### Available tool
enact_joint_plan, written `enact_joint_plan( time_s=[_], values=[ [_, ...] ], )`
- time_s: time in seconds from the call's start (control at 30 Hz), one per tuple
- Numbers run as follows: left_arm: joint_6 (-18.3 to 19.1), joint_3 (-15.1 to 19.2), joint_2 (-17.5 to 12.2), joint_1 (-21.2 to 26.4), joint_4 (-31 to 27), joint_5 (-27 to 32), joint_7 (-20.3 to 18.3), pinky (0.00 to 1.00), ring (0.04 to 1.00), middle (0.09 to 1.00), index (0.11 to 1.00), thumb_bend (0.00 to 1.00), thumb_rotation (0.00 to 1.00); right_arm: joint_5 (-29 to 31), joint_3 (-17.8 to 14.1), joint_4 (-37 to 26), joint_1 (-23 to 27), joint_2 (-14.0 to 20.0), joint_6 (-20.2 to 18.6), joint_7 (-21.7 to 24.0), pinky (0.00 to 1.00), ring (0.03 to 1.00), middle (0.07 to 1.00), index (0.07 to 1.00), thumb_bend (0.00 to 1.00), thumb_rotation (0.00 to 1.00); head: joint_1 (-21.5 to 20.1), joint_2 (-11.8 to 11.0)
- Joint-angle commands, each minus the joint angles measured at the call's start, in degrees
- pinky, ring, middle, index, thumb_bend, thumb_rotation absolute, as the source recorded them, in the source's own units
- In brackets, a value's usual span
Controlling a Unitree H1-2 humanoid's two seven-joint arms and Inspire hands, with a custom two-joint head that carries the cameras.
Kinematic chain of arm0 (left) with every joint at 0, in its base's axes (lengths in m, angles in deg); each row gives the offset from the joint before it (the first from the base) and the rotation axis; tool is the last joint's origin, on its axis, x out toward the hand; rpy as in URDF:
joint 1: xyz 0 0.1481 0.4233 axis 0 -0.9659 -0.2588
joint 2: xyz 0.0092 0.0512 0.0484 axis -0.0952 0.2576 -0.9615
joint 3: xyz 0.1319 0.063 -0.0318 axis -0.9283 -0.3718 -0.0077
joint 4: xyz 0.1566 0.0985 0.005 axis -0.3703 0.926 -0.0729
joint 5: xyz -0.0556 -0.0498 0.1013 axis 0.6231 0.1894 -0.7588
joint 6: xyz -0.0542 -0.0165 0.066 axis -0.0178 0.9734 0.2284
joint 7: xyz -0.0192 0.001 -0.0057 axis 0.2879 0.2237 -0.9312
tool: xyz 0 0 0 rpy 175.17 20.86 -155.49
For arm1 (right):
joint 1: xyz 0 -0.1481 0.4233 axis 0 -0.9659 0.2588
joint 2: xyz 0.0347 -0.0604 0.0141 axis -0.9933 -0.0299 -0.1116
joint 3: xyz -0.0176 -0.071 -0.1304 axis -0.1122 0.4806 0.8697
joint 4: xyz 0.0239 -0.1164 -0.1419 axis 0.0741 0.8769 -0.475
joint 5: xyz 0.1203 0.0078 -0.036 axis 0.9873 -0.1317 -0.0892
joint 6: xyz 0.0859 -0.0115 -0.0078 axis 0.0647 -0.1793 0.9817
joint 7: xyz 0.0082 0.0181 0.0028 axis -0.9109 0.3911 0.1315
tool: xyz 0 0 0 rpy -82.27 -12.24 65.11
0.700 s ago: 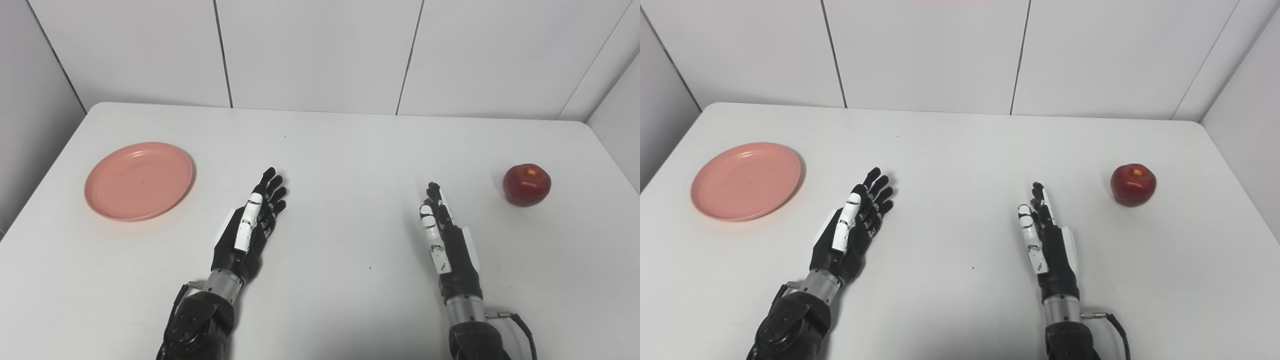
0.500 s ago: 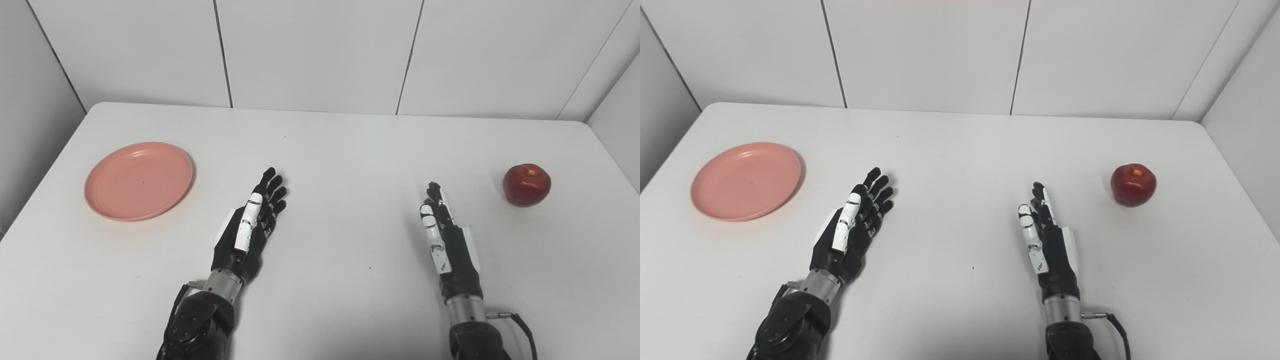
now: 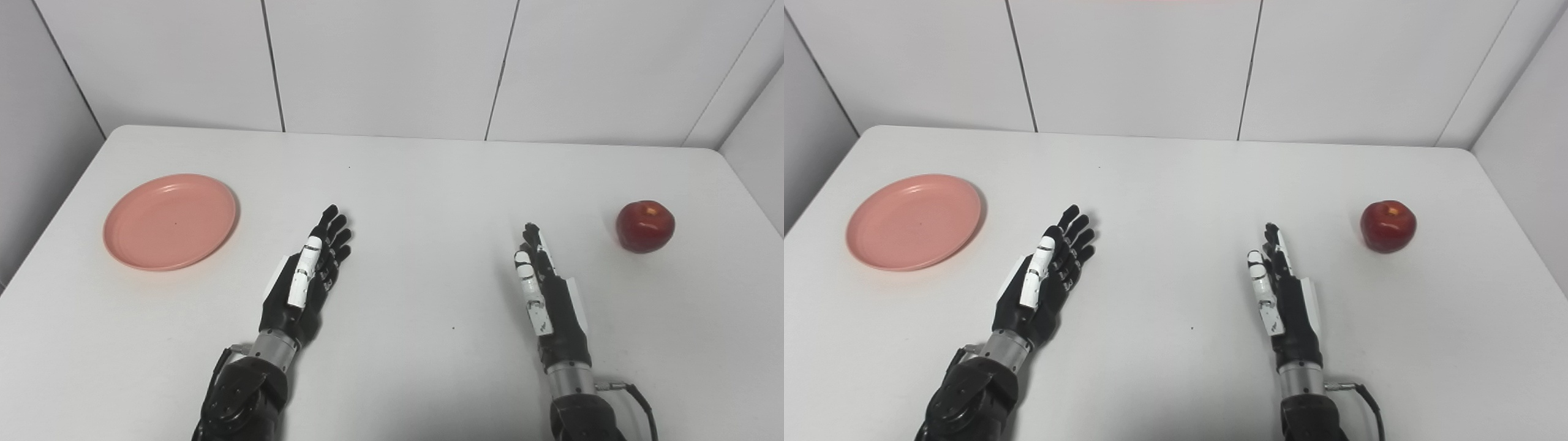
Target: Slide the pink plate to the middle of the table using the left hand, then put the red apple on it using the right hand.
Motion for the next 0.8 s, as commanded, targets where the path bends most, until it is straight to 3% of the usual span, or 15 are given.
enact_joint_plan(
  time_s=[0.0,0.37,0.77],
  values=[
    [0.35,-0.15,0.41,0.68,0.18,0.16,0.15,1.0,0.989,0.999,0.996,0.43,1.0,-0.04,-0.06,0.01,0.98,0.0,2.13,-0.19,0.95,0.963,0.974,0.972,0.23,1.0,0.37,-0.1],
    [-0.46,-0.65,1.24,0.79,1.21,-0.47,0.67,1.0,0.983,0.994,0.99,0.42,1.0,0.32,-0.37,-0.12,0.93,0.76,1.28,0.52,0.95,0.965,0.974,0.973,0.22,1.0,3.24,-1.25],
    [-3.16,-1.64,3.16,0.74,4.36,-2.11,1.42,0.99,0.972,0.986,0.986,0.4,1.0,2.48,-1.22,1.19,0.72,2.12,3.48,1.07,0.96,0.957,0.969,0.97,0.19,1.0,10.62,-5.45]
  ],
)
